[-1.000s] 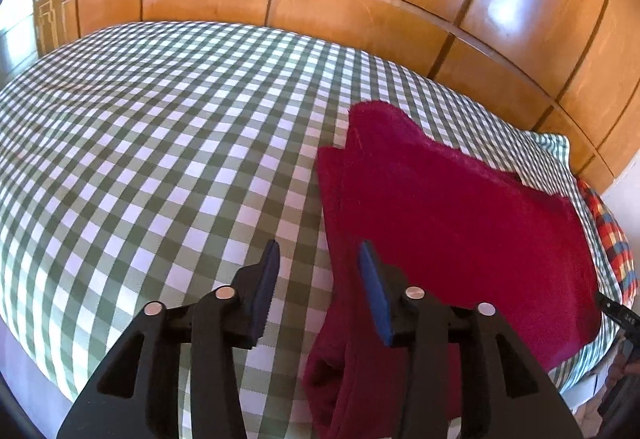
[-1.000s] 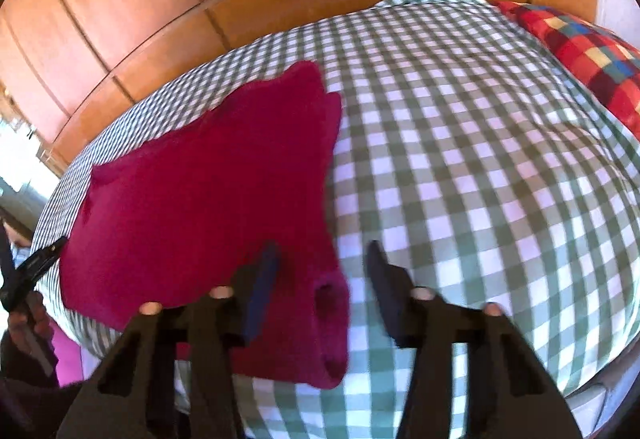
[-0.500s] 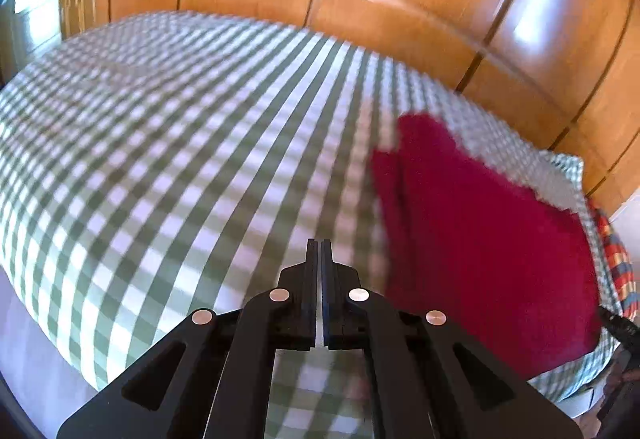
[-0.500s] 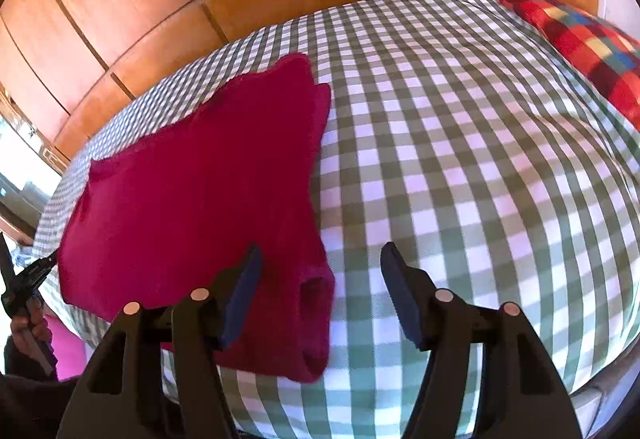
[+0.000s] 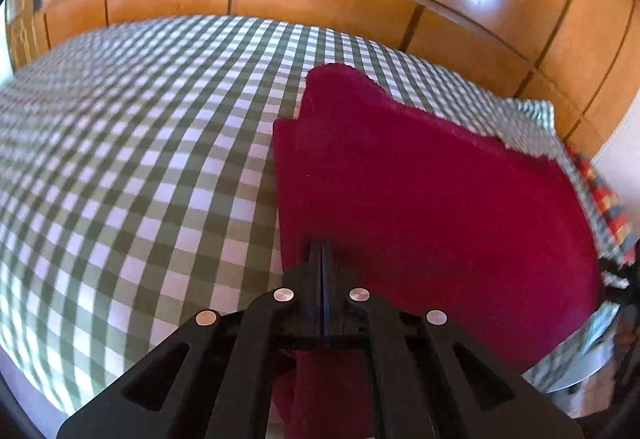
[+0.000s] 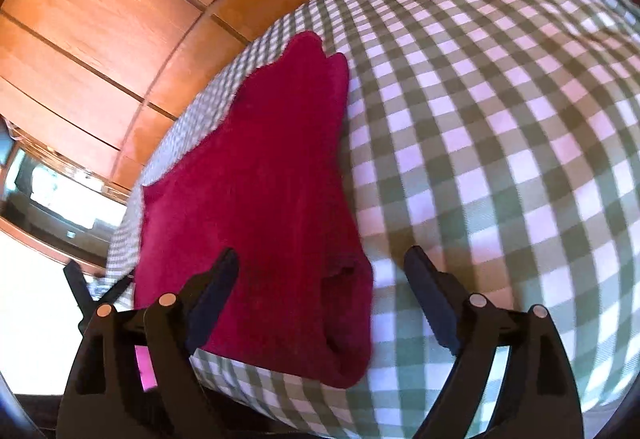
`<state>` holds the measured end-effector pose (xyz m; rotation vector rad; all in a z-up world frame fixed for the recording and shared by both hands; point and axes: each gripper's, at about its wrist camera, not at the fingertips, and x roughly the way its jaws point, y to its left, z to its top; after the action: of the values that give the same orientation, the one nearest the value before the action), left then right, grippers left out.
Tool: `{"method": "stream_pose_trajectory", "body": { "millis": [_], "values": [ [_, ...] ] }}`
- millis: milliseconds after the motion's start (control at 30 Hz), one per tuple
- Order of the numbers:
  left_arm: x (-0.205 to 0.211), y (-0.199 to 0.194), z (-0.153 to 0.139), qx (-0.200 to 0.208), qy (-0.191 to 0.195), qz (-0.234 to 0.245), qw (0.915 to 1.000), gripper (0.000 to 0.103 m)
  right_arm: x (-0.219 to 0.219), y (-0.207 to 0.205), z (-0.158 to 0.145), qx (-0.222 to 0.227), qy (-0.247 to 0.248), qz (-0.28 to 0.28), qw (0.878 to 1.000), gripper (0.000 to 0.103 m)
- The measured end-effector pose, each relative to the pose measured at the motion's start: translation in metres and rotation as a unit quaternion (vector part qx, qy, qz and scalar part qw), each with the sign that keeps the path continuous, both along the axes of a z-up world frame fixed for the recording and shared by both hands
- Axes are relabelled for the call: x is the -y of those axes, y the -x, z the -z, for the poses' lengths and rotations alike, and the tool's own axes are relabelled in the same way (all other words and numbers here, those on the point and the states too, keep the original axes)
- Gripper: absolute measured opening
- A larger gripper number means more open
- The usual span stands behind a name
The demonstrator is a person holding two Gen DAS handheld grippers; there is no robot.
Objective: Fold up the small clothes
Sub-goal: 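Lift the bundle end with the right gripper and fold it over while the left gripper holds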
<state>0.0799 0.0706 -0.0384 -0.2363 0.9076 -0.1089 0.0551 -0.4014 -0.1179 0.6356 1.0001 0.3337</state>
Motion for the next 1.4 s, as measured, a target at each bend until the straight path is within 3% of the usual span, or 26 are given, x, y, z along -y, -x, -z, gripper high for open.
{"method": "stream_pose_trajectory", "body": {
  "millis": [67, 200, 367, 467, 500, 567, 633, 833, 1033, 1200, 1267, 1400],
  "values": [
    [-0.004, 0.001, -0.001, -0.002, 0.016, -0.004, 0.9999, 0.000, -0.008, -0.005, 0.001, 0.001, -0.002, -0.022, 1.000, 0.085],
    [-0.001, 0.012, -0.019, 0.018, 0.012, 0.003, 0.9998, 0.000, -0.021, -0.017, 0.001, 0.003, 0.004, -0.042, 0.999, 0.085],
    [0.025, 0.019, -0.030, 0.044, 0.006, 0.052, 0.9977, 0.000, -0.030, -0.027, 0.001, 0.004, -0.003, -0.055, 0.998, 0.085],
    [0.042, 0.015, -0.021, 0.036, -0.012, 0.069, 0.9969, 0.000, -0.037, -0.029, 0.004, 0.010, 0.003, -0.064, 0.998, 0.083],
    [0.045, 0.009, -0.016, 0.025, -0.017, 0.072, 0.9969, 0.000, -0.037, -0.030, 0.004, 0.009, 0.006, -0.064, 0.998, 0.080],
    [0.048, 0.004, -0.002, 0.004, -0.023, 0.067, 0.9975, 0.000, -0.037, -0.031, 0.004, 0.005, 0.005, -0.066, 0.998, 0.057],
    [0.045, 0.002, 0.002, 0.003, -0.009, 0.063, 0.9980, 0.000, -0.035, -0.028, 0.005, 0.003, -0.009, -0.074, 0.997, 0.047],
    [0.036, 0.002, -0.001, 0.001, 0.016, 0.055, 0.9983, 0.000, -0.052, -0.028, -0.001, 0.008, -0.005, -0.070, 0.997, 0.037],
    [0.027, 0.012, -0.013, 0.014, 0.035, 0.049, 0.9981, 0.000, -0.074, -0.032, -0.036, 0.038, -0.003, -0.080, 0.996, 0.032],
    [0.005, 0.011, -0.013, 0.006, 0.092, 0.043, 0.9949, 0.000, -0.106, -0.038, -0.076, 0.077, 0.002, -0.107, 0.991, 0.030],
    [-0.003, 0.009, -0.008, -0.003, 0.121, 0.048, 0.9915, 0.000, -0.125, -0.040, -0.094, 0.092, 0.007, -0.126, 0.988, 0.029],
    [-0.009, 0.008, -0.002, -0.011, 0.140, 0.055, 0.9885, 0.000, -0.180, -0.051, -0.122, 0.120, 0.025, -0.181, 0.976, 0.029]
  ]
}}
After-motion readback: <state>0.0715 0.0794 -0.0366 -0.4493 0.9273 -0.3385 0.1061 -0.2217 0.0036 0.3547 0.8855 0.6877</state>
